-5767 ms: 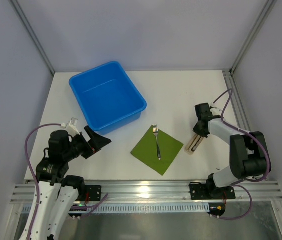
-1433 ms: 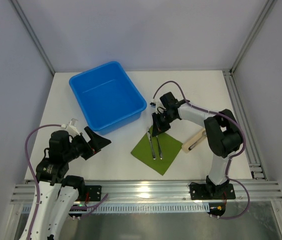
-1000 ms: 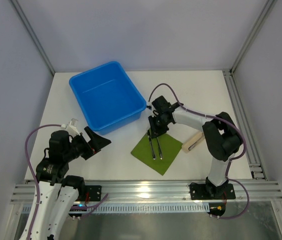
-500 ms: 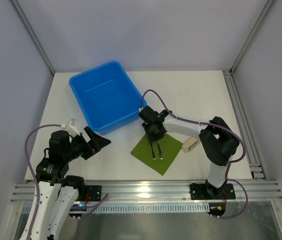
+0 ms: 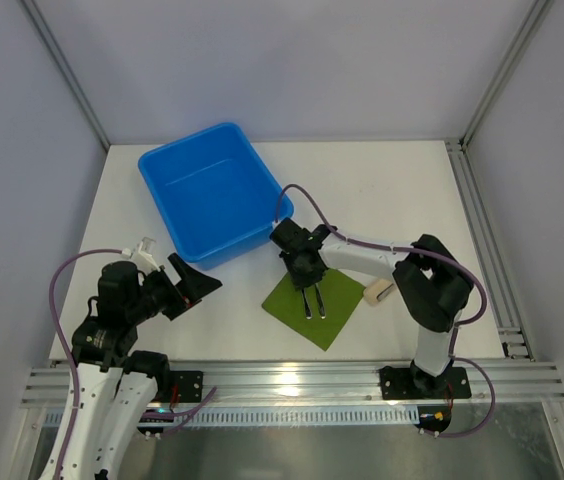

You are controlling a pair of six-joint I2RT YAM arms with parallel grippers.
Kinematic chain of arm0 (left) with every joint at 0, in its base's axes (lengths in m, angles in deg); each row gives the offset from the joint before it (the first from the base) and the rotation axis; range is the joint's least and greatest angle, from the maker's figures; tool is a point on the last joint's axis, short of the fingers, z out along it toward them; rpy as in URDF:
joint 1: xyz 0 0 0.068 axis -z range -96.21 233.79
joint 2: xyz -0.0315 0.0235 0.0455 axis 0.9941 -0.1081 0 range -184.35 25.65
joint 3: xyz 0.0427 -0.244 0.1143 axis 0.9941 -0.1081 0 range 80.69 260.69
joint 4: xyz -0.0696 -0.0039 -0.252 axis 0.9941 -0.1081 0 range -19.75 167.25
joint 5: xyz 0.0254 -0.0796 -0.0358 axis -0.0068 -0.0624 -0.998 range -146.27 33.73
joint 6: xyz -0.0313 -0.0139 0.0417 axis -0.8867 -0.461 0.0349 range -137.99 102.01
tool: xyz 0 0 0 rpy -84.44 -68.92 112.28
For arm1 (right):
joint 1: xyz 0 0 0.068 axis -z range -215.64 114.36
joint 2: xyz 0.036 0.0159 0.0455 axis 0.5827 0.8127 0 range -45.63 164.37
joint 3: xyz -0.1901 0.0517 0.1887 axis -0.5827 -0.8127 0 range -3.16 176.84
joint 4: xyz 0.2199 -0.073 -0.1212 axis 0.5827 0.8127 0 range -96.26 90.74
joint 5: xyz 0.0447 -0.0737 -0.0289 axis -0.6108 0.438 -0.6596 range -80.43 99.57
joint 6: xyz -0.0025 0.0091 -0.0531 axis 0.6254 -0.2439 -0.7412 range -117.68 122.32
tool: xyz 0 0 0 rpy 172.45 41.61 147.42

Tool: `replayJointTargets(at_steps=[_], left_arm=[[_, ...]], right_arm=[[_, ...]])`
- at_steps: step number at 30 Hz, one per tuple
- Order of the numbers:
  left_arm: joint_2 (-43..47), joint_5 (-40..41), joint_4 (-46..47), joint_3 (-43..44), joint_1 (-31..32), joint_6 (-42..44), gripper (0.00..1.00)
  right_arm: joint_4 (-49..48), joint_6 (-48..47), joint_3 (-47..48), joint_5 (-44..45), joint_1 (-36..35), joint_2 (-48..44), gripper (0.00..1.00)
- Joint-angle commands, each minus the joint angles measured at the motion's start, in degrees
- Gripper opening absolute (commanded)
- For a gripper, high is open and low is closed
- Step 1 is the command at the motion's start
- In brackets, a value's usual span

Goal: Place the utensils on the paper napkin and roll it up
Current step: Place the utensils on the napkin.

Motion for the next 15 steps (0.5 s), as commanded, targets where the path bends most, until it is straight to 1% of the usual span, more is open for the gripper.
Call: replayJointTargets(at_steps=[1,8,15], left_arm=[[0.6,-0.2,-0.2,1.2,0.1,1.2,0.91],[0.5,-0.5,0.1,1.3,0.2,1.2,0.91],[0.4,-0.6,-0.1,1.4,0.2,1.2,0.91]], right_arm=[[-0.1,1.3,1.8,1.6,-0.5,0.4,0.29],[-0.3,1.9,1.4,1.9,-1.0,1.3,0.29],[-0.6,2.4,1.3,1.7,-1.5,1.6,0.2]])
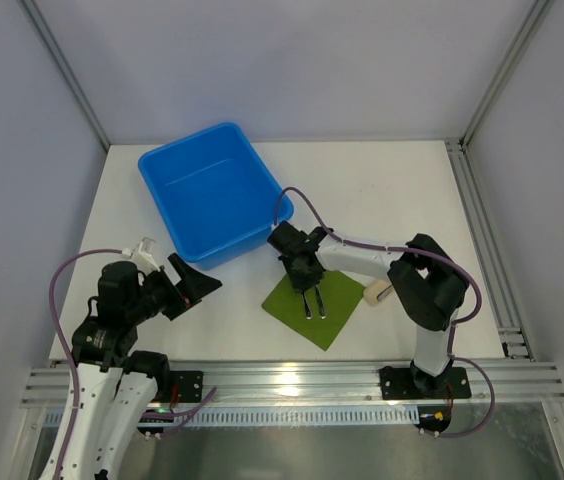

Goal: Place the utensils on the paper napkin and roll it up
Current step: Place the utensils on the napkin.

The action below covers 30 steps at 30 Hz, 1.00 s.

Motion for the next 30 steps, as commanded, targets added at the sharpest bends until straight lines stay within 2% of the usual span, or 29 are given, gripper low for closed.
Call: replayJointTargets(at_steps=[1,18,23,26,30], left_arm=[[0.6,-0.5,-0.1,1.4,0.2,1.2,0.91],[1.0,-0.6,-0.4,1.5,0.1,1.2,0.91],[1.0,-0.5,-0.4,1.5,0.1,1.2,0.91],[0.8,-0.5,-0.4,1.5,0.2,1.2,0.91],[0.9,-0.4,-0.4,1.3,0.2,1.2,0.91]], right_arm=[[-0.8,1.3,1.2,1.2,-0.5,0.2,0.19],[-1.0,2.0,0.4,1.3,-0.8,0.8,0.21],[-1.1,2.0,0.1,1.2,-0.7,0.6,0.25],[-1.1,1.9,0.2,1.1,-0.7,0.6,0.24],[-1.5,2.1,0.6,1.0,-0.7,0.6,0.16]])
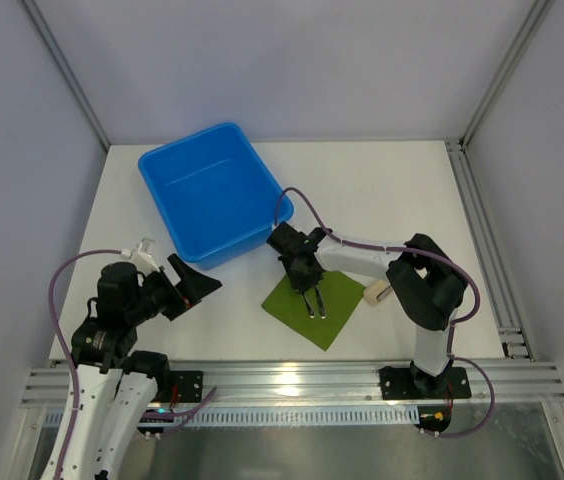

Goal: Place the utensils on the paper napkin and roll it up
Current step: Place the utensils on the napkin.

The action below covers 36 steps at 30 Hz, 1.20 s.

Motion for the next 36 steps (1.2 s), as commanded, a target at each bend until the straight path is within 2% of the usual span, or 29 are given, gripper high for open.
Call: replayJointTargets(at_steps=[1,7,21,32,34,36], left_arm=[[0.4,-0.4,-0.3,1.3,0.2,1.2,0.91],[0.5,-0.4,-0.3,1.4,0.1,1.1,0.91],[0.6,-0.5,-0.3,1.1,0.1,1.2,0.91],[0.9,-0.7,-0.3,0.6,0.2,1.2,0.91],[1.1,-0.7,-0.5,0.5,0.2,1.1,0.91],[1.1,-0.6,-0.4,0.5,0.1,1.1,0.91]], right_arm=[[-1.2,0.8,0.8,0.8,-0.5,0.0,0.12],[-0.8,2.0,2.1,1.4,-0.5,-1.7,0.04],[-1.0,7.0,-0.1,4.2,-0.5,-7.2,0.04],[-0.3,6.0,-1.9,4.6,-0.5,-6.8,0.04],[-0.4,5.9,-2.1,5.6,-0.5,-6.8,0.08],[-0.3,5.4,-2.1,6.1,-0.5,-6.2,0.18]])
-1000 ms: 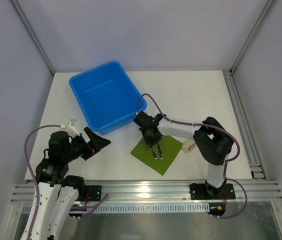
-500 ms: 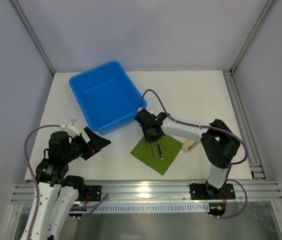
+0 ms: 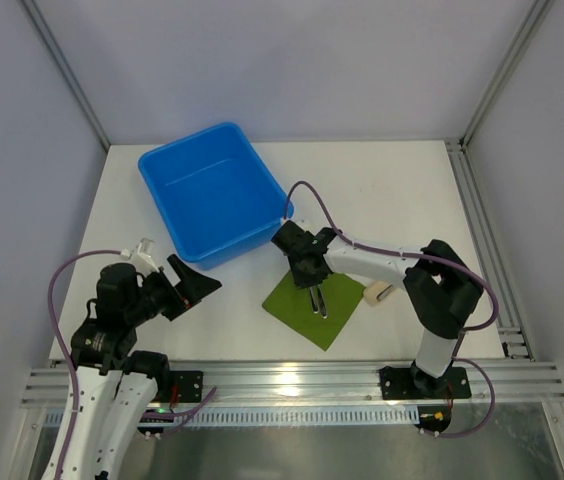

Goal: Place the utensils on the paper napkin and roll it up
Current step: Place the utensils on the napkin.

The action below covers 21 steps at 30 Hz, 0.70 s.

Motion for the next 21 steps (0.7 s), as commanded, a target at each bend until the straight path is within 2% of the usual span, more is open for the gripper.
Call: replayJointTargets(at_steps=[1,11,13,21], left_arm=[[0.7,-0.6,-0.4,0.5,0.2,1.1,0.91],[0.7,-0.5,-0.3,0.3,0.2,1.0,0.91],[0.7,-0.4,-0.4,0.4,0.1,1.0,0.91],[0.6,-0.9,-0.4,0.0,0.2,1.1,0.91]], right_arm=[[-0.3,-0.4,0.2,3.0,-0.3,-0.6,0.21],[0.3,0.1,-0.9,6.5,-0.4,-2.7,0.24],[0.4,0.2,-1.1,7.1,-0.3,-3.7,0.27],[0.2,-0.2,-1.8,5.4,-0.3,-3.6,0.28]])
